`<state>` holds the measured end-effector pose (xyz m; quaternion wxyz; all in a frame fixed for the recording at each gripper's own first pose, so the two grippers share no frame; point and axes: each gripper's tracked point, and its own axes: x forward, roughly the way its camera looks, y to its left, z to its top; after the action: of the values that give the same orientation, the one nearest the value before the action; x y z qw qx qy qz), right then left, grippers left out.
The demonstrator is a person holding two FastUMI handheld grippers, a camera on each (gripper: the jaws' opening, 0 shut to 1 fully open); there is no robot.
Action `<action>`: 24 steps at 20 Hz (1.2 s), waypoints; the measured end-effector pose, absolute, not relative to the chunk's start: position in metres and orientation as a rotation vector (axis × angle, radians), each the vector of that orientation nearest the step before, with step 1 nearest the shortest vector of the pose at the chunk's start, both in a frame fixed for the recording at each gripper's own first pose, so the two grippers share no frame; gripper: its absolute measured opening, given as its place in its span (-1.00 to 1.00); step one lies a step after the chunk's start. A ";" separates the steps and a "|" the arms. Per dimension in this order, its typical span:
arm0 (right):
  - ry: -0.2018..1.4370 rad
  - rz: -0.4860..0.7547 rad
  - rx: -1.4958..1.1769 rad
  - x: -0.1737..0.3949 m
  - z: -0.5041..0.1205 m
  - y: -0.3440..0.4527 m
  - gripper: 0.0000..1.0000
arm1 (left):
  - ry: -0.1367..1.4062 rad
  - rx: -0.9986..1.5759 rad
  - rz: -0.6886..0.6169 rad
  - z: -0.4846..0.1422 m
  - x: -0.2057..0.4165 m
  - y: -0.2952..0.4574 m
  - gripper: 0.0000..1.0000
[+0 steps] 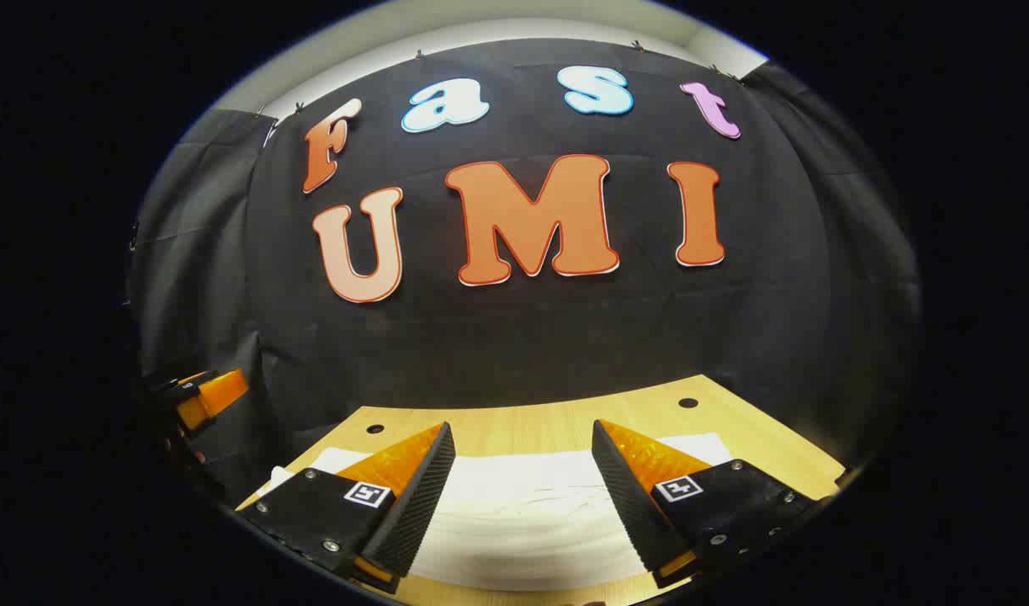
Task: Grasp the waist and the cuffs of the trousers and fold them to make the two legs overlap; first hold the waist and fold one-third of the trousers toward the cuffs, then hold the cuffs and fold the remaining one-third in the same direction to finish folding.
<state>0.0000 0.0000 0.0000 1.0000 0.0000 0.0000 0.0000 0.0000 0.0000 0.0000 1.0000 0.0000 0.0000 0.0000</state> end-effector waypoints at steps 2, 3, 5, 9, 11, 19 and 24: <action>-0.002 -0.027 -0.010 0.000 0.004 -0.012 0.97 | 0.004 0.000 0.001 -0.001 0.003 -0.003 0.96; -0.008 -0.044 -0.026 0.001 0.006 -0.019 0.97 | 0.002 0.007 0.000 -0.001 0.004 -0.006 0.96; -0.019 -0.064 -0.059 0.001 0.011 -0.029 0.97 | -0.017 0.042 0.001 0.004 0.005 -0.008 0.96; -0.008 -0.069 -0.059 0.005 0.013 -0.040 0.97 | -0.035 0.075 -0.001 0.011 0.005 -0.016 0.97; 0.013 -0.070 -0.068 0.006 0.009 -0.043 0.97 | -0.026 0.065 -0.012 0.008 0.005 -0.024 0.96; 0.060 -0.045 -0.053 0.012 -0.005 -0.039 0.97 | 0.010 0.069 0.000 -0.002 0.009 -0.026 0.97; 0.128 -0.062 -0.026 0.015 -0.024 -0.050 0.97 | 0.024 0.065 0.016 -0.008 0.007 -0.018 0.96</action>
<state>0.0155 -0.0502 -0.0243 0.9974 -0.0130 0.0640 -0.0311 0.0072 -0.0180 -0.0081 0.9994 0.0326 0.0122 0.0078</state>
